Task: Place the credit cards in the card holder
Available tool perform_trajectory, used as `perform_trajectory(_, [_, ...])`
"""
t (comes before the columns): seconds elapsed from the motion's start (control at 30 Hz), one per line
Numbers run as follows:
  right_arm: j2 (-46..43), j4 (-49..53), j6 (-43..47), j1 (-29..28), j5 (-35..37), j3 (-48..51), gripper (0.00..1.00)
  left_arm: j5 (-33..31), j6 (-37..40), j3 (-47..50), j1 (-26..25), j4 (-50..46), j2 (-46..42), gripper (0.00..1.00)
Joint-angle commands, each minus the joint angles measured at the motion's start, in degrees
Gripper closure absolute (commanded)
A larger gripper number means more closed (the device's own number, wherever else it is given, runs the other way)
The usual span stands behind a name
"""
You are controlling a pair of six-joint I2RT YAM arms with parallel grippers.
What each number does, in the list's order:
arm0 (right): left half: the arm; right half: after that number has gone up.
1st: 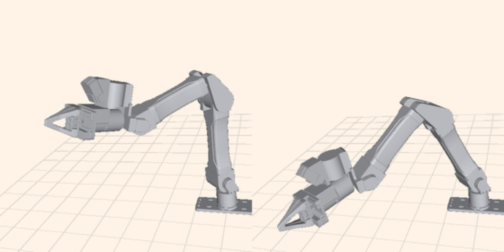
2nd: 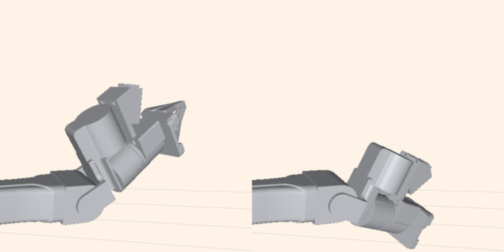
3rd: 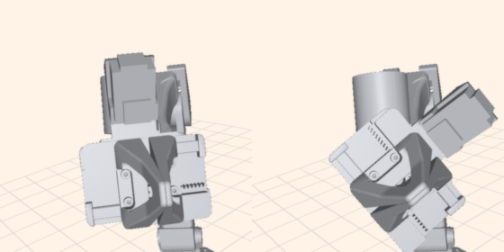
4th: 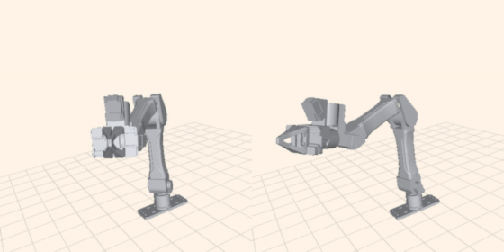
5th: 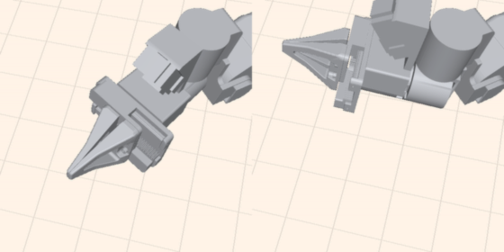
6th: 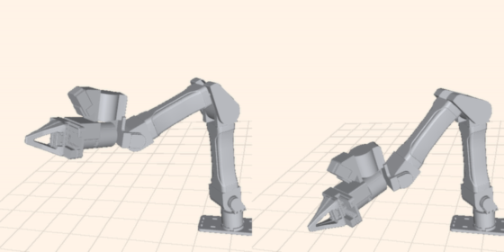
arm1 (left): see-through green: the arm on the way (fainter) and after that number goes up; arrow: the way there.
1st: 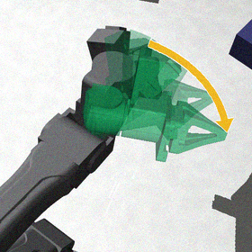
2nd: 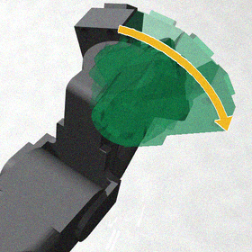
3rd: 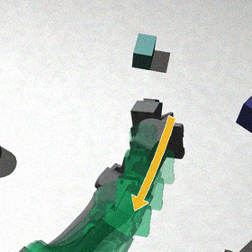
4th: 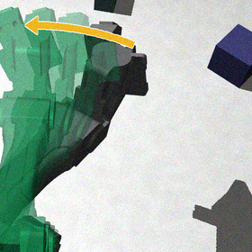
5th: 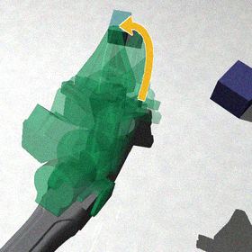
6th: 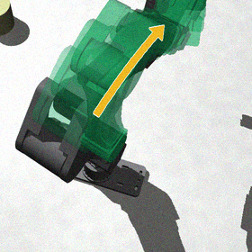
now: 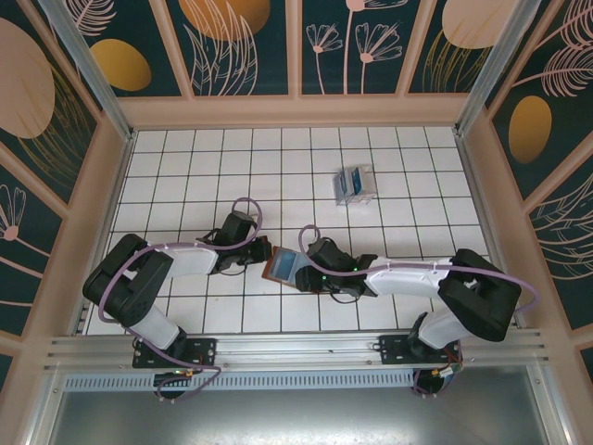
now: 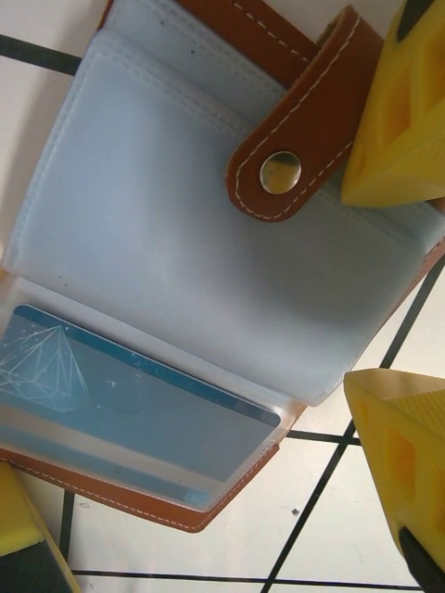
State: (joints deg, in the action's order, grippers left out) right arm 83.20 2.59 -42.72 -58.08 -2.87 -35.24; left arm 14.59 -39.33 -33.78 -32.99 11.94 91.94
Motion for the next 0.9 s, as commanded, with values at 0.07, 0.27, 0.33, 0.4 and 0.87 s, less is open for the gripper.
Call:
perform_trajectory(0.07, [2.0, -1.5, 0.7, -0.1, 0.3, -1.8, 0.51, 0.9, -0.6, 0.2, -0.6, -4.9, 2.4, 1.00])
perform_trajectory(0.27, [3.5, -2.9, 1.0, -0.1, -0.8, -2.6, 0.57, 0.8, -0.7, 0.4, -0.5, -4.8, 2.4, 1.00])
perform_trajectory(0.33, [3.7, -2.5, 1.0, -0.1, -0.4, -3.1, 0.58, 1.1, -0.7, 0.2, -0.6, -5.2, 2.4, 1.00])
perform_trajectory(0.4, [3.8, -2.2, 1.3, -0.1, -0.4, -3.7, 0.60, 0.6, -0.8, 0.6, -0.5, -4.9, 2.0, 1.00])
perform_trajectory(0.87, [4.1, -1.6, 2.1, -0.2, 0.9, -5.1, 0.70, -0.4, 0.4, -1.5, -0.6, -8.1, -1.7, 0.96])
